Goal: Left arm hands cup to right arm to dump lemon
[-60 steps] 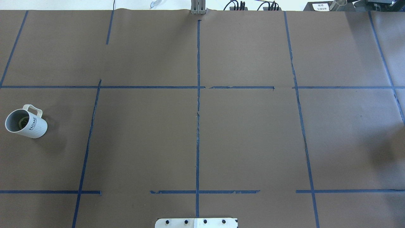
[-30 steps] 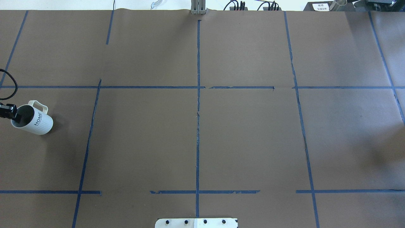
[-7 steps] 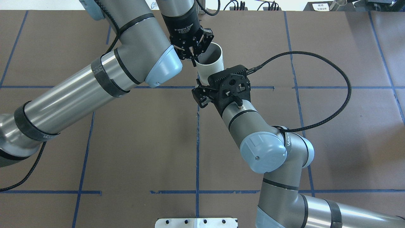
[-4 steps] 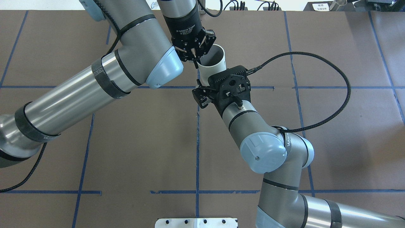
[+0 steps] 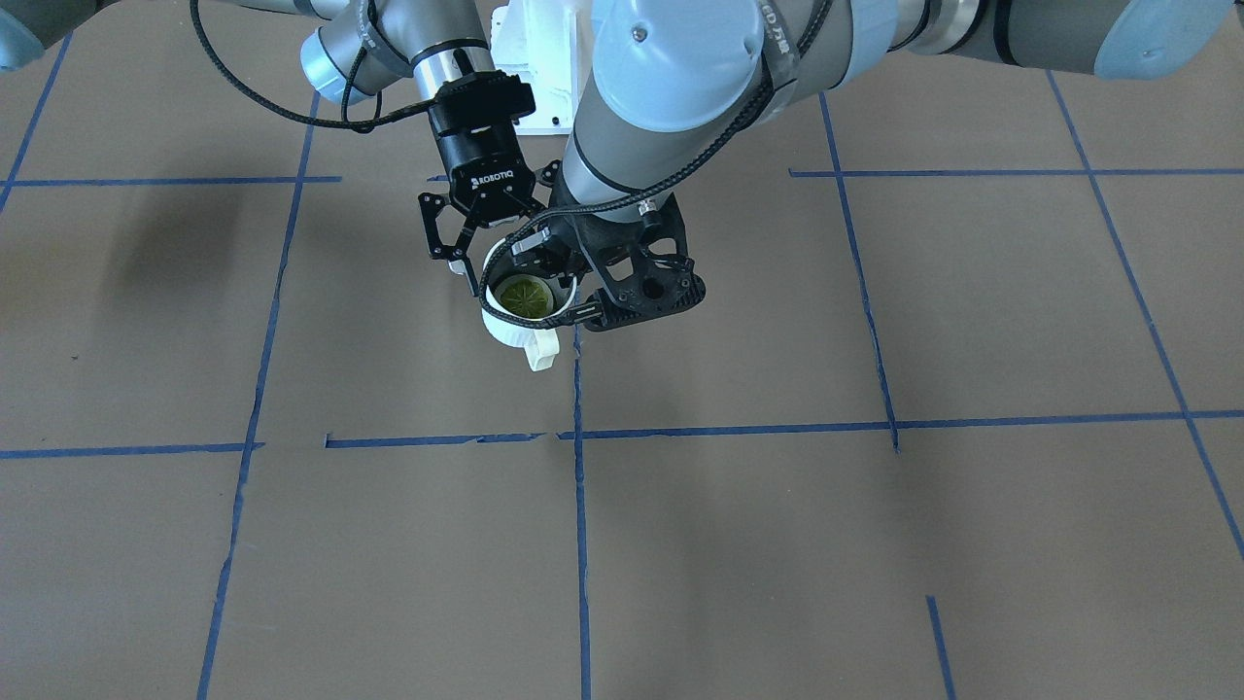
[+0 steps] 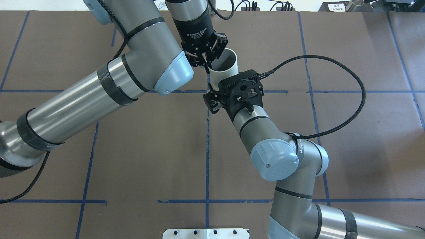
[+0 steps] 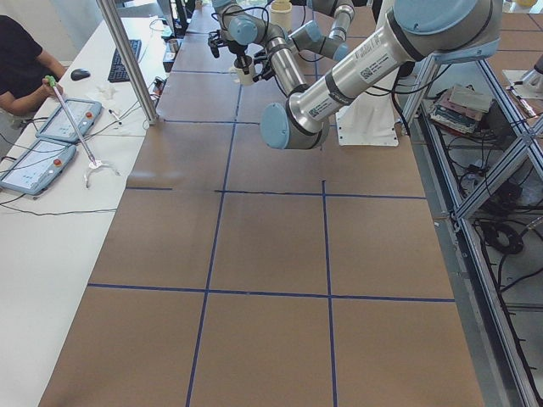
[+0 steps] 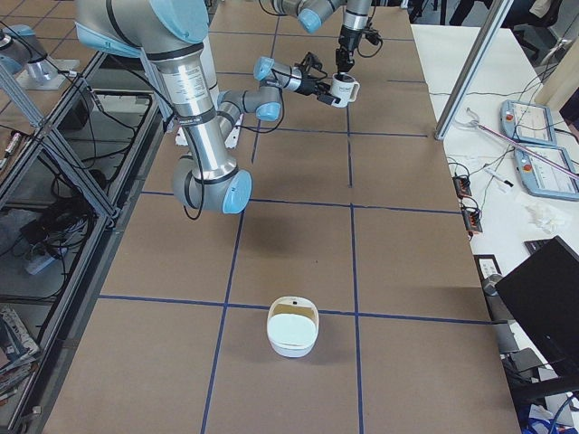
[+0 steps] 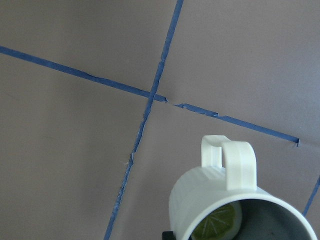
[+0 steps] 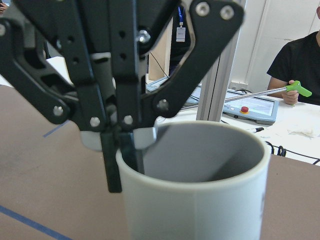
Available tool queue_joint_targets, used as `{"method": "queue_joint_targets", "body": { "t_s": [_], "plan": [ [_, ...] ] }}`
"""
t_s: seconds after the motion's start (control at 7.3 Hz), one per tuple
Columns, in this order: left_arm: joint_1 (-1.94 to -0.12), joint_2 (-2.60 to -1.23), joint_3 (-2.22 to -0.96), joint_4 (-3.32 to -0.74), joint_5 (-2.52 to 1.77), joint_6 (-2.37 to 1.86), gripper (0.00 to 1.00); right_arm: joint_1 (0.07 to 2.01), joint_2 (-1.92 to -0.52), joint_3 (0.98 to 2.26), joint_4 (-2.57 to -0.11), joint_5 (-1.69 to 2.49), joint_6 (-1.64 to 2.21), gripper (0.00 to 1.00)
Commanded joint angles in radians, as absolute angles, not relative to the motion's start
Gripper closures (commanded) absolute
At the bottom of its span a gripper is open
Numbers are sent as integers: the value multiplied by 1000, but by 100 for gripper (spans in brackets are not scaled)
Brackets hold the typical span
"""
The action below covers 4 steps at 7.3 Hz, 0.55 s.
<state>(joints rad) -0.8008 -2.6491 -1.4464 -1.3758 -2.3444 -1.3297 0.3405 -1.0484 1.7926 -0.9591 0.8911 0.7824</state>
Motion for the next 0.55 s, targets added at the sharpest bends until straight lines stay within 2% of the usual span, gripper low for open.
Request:
{"method": "queue_joint_targets", "body": {
  "t_s": [0.0,0.41],
  "plan": [
    [-793,-2649,-1447,-1376,-2342,-1350,100,341,-1048,1789,-960,885,781,1],
    [-772,-2646,-1453,-1376,-2338,-1353,100,341,-1046,1789,-960,885,781,1]
  ]
}}
